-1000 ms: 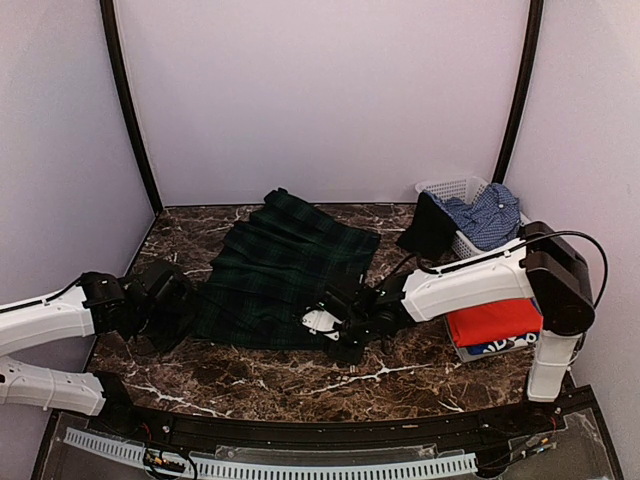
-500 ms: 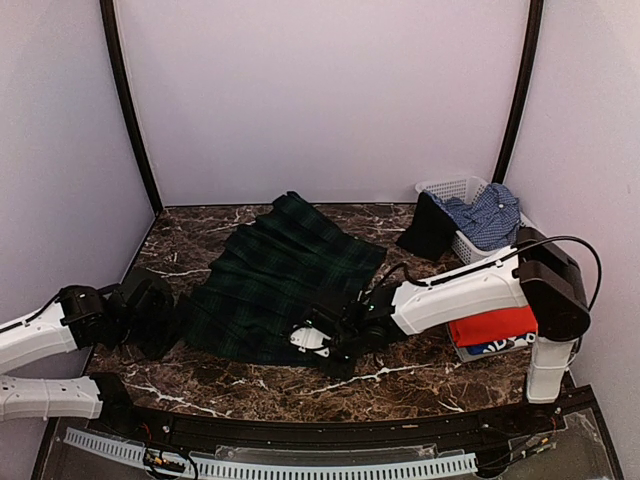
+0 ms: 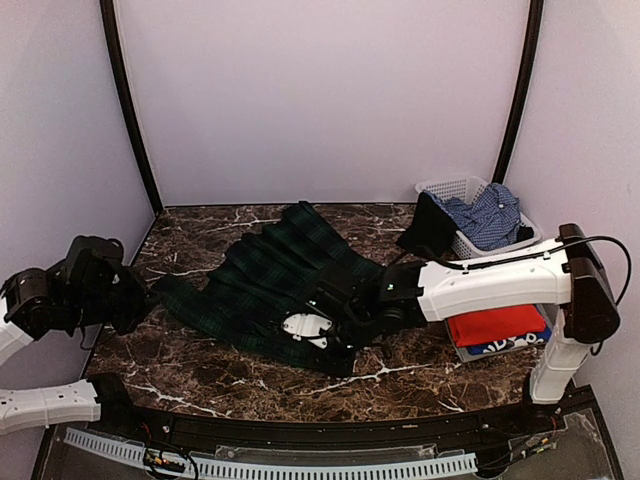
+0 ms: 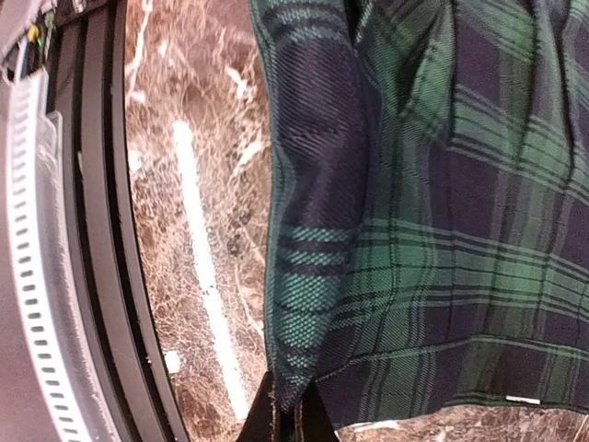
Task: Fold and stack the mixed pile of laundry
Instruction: Fold the flattened skirt at the center of the board.
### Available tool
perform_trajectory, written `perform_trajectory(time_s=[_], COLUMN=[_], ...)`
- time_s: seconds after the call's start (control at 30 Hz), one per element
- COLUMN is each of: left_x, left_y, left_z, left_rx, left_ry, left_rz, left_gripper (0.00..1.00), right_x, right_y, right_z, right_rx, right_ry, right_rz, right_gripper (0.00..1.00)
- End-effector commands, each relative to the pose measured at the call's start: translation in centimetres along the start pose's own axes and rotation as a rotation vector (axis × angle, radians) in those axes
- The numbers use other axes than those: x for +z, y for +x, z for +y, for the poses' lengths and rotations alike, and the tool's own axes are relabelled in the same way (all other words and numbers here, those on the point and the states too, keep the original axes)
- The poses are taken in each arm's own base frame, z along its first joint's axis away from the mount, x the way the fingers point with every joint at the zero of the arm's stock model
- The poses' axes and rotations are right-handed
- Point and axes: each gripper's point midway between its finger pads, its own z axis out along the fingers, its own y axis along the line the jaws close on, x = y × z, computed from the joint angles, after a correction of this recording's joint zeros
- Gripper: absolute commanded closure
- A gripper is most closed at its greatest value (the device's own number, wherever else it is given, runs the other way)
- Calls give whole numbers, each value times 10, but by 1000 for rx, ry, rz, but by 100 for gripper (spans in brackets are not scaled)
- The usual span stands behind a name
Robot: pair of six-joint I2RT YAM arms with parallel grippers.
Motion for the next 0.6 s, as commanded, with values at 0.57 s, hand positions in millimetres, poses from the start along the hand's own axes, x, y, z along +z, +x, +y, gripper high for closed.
perform_trajectory(time_s=[0.57], left_x=[171], left_y=[-69], left_z=[-254], left_rx=[408], left_ry=[271], left_rz=[-56], left_gripper=[100], right_x=[-45], right_y=[7], right_z=[-191], right_rx=[503], right_ry=[20], right_rz=[-115], right_gripper=[100])
